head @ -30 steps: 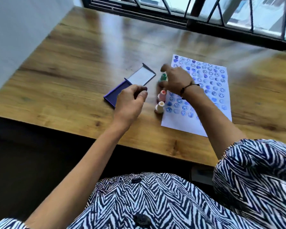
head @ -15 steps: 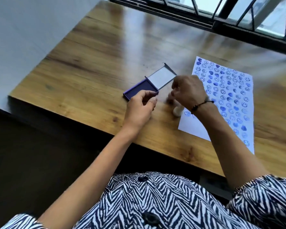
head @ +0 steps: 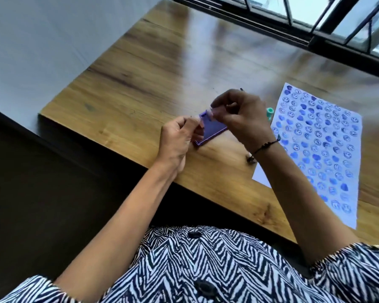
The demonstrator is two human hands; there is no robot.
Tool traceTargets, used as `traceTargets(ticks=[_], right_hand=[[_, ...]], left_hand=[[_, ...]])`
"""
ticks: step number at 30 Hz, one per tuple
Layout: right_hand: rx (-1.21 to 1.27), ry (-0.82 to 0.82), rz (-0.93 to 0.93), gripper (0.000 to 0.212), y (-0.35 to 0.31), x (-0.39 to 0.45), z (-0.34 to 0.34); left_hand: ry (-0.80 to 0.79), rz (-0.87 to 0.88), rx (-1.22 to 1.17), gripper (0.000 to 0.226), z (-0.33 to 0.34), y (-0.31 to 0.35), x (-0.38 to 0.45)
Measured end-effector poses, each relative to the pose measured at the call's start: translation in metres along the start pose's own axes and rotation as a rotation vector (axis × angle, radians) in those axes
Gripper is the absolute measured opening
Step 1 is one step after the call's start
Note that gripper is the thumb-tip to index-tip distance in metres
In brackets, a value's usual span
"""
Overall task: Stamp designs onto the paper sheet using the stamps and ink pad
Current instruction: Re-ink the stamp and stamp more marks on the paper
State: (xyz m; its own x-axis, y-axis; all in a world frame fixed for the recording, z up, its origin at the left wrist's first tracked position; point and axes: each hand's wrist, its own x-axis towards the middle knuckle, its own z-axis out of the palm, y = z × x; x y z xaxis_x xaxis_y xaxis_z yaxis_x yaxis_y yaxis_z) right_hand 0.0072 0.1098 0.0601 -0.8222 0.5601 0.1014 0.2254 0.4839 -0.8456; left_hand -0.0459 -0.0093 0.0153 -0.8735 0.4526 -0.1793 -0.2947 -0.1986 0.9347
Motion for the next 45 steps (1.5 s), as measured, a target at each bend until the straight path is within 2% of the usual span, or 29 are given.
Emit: traceTargets(ticks=[2,3,6,8,12,16,19,23,26,30,36,40,45], right_hand=[[-0.232,0.076,-0.157,0.006,0.0,0.01,0.0],[-0.366,0.061,-0.214,0.008,0.003,0.012,0.002],[-0.732,-0.165,-0.315,0.016,0.017,0.009,0.02],[-0.797,-0.212,-0.348,0.016,0.018,0.011,0.023],[-0.808,-0.153,-0.416,0.012,0.021,0.016,0.02],[-0.8,-0.234,-0.4,0.016,0.016,0.016,0.024],[-0.742,-0.206,-0.447,0.012,0.012,0.016,0.026],[-0.758,-0.303,-0.399,0.014,0.008,0.011,0.034],[-0.715,-0.266,-0.404,0.012,0.007,0.011,0.034],[-0.711,-0.323,-0.362,0.014,0.003,0.006,0.036],[-0.636,-0.255,-0.326,0.014,-0.001,0.0,0.036],[-0.66,-0.287,-0.304,0.015,-0.003,0.003,0.034],[-0.653,-0.229,-0.267,0.016,0.002,0.001,0.032]], left_hand=[[0.043,0.021,-0.022,0.024,-0.008,0.0,0.005],[0.064,0.037,-0.023,0.022,-0.012,-0.001,0.006],[0.117,0.076,0.03,0.017,-0.014,-0.007,0.005],[0.133,0.095,0.076,0.015,-0.014,-0.011,0.004],[0.136,0.144,0.101,0.004,-0.016,-0.017,0.004],[0.152,0.172,0.078,0.005,-0.017,-0.02,0.003],[0.173,0.181,0.001,0.011,-0.017,-0.019,0.003],[0.21,0.185,-0.019,0.013,-0.017,-0.02,0.002],[0.209,0.179,-0.012,0.013,-0.017,-0.021,0.004],[0.199,0.171,0.026,0.007,-0.018,-0.024,0.004],[0.189,0.182,0.082,0.005,-0.02,-0.026,0.006],[0.199,0.173,0.139,0.014,-0.02,-0.025,0.004],[0.218,0.164,0.19,0.023,-0.019,-0.022,0.004]])
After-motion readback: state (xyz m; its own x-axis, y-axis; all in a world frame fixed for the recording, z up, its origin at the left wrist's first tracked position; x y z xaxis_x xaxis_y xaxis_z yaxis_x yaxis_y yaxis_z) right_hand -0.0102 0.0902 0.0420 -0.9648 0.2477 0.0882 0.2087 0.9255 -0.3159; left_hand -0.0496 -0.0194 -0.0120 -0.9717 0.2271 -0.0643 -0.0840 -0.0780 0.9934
